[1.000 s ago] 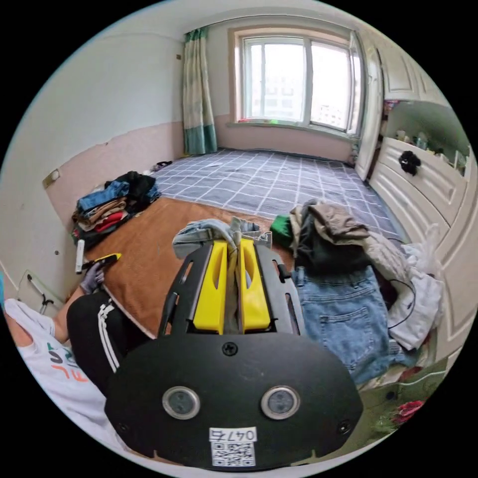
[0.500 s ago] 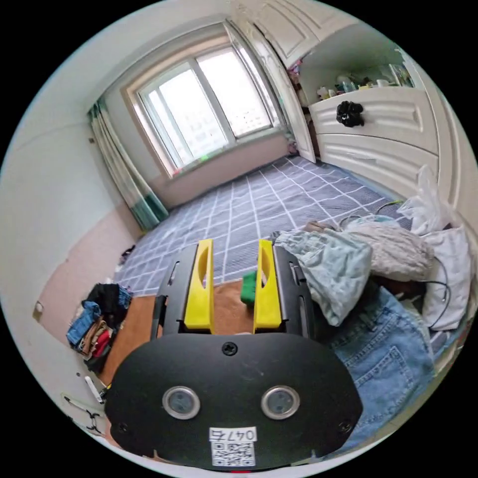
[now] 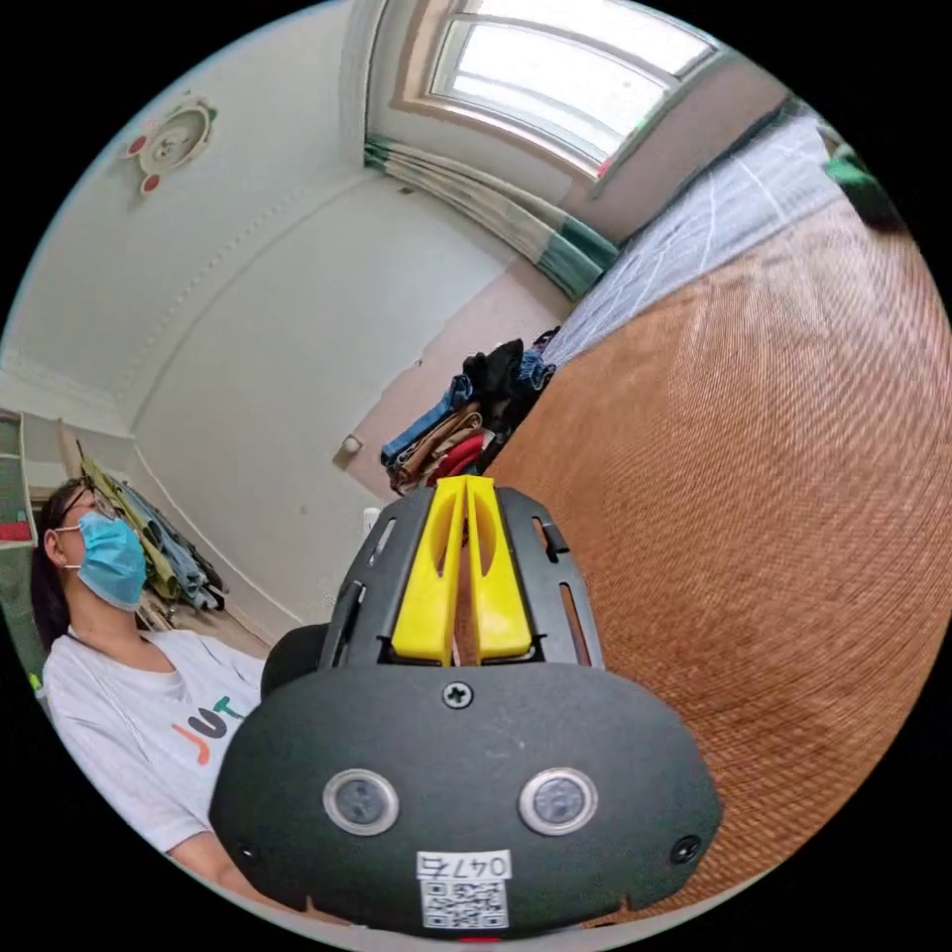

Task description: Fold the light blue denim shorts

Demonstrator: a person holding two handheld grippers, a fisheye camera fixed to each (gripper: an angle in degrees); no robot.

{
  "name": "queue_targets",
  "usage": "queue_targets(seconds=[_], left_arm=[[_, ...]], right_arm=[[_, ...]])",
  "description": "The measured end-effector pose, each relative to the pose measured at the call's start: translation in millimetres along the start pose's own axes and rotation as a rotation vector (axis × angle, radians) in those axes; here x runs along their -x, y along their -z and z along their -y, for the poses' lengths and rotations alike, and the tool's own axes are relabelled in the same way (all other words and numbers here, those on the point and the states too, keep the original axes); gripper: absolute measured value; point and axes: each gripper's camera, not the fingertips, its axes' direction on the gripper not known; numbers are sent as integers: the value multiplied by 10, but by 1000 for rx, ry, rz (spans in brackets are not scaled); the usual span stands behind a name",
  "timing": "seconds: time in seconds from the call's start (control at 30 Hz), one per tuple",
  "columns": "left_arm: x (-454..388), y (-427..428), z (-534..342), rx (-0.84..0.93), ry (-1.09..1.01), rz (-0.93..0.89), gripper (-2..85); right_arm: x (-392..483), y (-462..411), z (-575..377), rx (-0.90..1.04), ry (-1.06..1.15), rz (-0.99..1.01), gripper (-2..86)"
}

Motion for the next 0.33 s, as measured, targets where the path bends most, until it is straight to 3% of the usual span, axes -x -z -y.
queue_targets(seconds=[0.33], left_arm=[[529, 54, -295, -128, 13, -37, -10]], right_arm=[[-390, -837, -365, 204, -139, -159, -6]])
